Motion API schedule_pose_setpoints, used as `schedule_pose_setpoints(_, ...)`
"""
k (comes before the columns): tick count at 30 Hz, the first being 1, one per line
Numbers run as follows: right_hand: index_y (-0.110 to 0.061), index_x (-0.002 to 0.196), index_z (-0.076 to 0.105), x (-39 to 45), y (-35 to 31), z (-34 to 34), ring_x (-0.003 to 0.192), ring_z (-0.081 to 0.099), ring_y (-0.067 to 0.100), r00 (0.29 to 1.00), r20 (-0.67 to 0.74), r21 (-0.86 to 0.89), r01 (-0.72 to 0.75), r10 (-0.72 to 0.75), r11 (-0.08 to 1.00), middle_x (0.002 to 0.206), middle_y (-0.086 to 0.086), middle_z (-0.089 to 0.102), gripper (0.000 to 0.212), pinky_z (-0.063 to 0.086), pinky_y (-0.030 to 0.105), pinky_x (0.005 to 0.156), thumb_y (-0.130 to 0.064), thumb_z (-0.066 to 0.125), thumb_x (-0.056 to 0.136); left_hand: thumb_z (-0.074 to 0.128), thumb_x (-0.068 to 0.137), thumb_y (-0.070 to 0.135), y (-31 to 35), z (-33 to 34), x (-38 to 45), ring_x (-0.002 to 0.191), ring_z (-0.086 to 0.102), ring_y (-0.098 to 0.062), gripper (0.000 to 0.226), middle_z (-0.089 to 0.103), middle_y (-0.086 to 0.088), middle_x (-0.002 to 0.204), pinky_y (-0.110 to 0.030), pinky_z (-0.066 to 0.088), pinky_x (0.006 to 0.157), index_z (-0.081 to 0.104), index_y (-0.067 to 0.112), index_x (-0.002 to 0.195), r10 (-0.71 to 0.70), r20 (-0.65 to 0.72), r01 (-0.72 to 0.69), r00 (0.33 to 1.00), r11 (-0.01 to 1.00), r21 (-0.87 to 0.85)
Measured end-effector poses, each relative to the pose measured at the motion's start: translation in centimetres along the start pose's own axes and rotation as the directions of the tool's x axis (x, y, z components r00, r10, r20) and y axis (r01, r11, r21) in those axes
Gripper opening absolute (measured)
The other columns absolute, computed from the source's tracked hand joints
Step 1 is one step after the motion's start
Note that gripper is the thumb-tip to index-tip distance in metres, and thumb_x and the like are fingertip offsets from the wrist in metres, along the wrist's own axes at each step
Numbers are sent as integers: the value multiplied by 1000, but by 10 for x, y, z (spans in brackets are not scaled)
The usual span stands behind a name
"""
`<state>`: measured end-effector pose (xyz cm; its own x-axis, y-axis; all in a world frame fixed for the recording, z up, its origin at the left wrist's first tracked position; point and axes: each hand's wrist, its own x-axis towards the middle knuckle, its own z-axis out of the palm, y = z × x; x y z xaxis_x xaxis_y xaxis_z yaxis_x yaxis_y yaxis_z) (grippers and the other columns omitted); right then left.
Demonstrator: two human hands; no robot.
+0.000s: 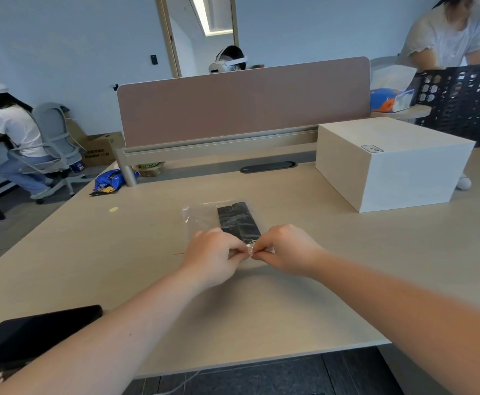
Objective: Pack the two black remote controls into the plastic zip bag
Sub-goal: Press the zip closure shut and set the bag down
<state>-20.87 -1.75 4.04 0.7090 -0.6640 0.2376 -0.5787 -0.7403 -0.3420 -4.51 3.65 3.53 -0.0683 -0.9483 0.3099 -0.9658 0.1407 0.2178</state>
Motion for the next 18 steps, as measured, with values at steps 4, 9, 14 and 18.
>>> schedule_pose_setpoints(4, -17, 99, 73, 0, -2, 2, 97, 60, 25, 1000, -7, 36, -20, 20, 999, 99, 8, 73, 17, 47, 30, 79, -24, 62, 87, 61, 85, 37, -2, 1, -1, 93, 53, -19, 15, 71, 11, 93, -33, 40, 80, 73, 29, 90, 6, 0, -6, 1000, 1000, -2)
schedule_pose_setpoints(9, -19, 99, 73, 2, -3, 0, 98, 59, 22, 998, 3, 54, -63, 62, 997, 95, 4, 70, 17, 46, 29, 83, -25, 64, 86, 64, 84, 36, -3, 1, 1, 93, 54, -19, 14, 72, 9, 92, -33, 41, 81, 74, 28, 89, -3, 6, 3, 1000, 1000, -23)
schedule_pose_setpoints(14, -22, 99, 74, 2, -1, 0, 97, 62, 23, 999, 15, 3, -49, 49, 999, 101, 5, 74, 18, 48, 30, 82, -29, 62, 87, 61, 86, 37, -2, 1, 1, 96, 52, -17, 15, 71, 11, 94, -33, 38, 82, 73, 30, 93, 28, 16, -28, 999, 999, 15)
schedule_pose_setpoints(18, -25, 99, 73, 3, 0, 1, 96, 64, 20, 999, 21, -38, -30, 31, 999, 101, 1, 75, 18, 45, 27, 83, -32, 61, 88, 60, 87, 36, -3, 2, 0, 98, 51, -17, 16, 70, 11, 96, -33, 37, 81, 72, 29, 93, 50, 30, -52, 998, 998, 42)
